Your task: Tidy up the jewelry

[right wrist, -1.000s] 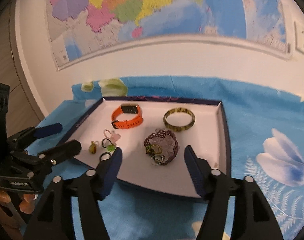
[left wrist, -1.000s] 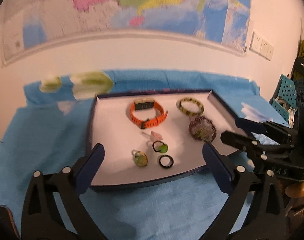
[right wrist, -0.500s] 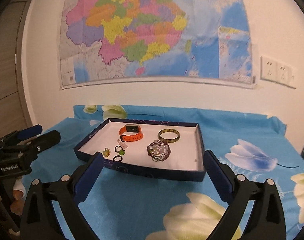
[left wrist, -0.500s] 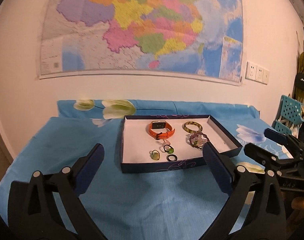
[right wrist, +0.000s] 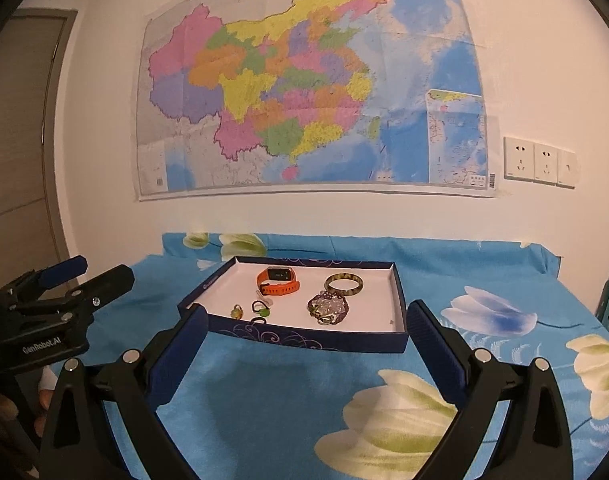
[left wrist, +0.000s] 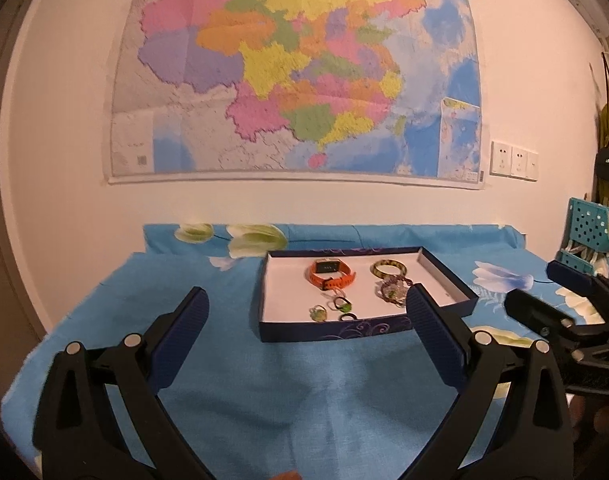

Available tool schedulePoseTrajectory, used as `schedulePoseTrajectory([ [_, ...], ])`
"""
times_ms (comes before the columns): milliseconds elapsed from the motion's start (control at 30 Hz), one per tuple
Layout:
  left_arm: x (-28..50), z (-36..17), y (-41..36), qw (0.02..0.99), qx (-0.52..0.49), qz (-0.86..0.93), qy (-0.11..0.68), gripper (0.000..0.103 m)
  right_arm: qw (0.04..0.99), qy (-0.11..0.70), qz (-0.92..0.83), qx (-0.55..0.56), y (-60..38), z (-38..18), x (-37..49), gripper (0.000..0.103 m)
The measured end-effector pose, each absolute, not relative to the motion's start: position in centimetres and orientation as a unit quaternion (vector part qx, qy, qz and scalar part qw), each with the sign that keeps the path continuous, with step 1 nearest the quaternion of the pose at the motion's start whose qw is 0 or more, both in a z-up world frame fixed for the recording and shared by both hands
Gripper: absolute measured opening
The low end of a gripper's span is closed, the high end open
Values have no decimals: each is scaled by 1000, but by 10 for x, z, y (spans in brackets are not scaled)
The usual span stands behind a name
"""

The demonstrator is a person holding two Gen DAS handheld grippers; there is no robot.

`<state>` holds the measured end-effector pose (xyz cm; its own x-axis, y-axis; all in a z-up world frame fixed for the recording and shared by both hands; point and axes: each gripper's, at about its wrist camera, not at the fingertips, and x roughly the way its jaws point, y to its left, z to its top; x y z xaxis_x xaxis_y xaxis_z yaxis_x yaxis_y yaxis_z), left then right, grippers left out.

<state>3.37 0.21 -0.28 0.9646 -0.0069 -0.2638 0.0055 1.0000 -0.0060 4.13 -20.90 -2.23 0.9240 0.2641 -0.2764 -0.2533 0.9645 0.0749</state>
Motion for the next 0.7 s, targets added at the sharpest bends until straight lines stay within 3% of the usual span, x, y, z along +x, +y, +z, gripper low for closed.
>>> schedulePoseTrajectory([
  [700,7,3,-1,995,3,8,104,97,982,141,123,23,-208,-16,21,96],
])
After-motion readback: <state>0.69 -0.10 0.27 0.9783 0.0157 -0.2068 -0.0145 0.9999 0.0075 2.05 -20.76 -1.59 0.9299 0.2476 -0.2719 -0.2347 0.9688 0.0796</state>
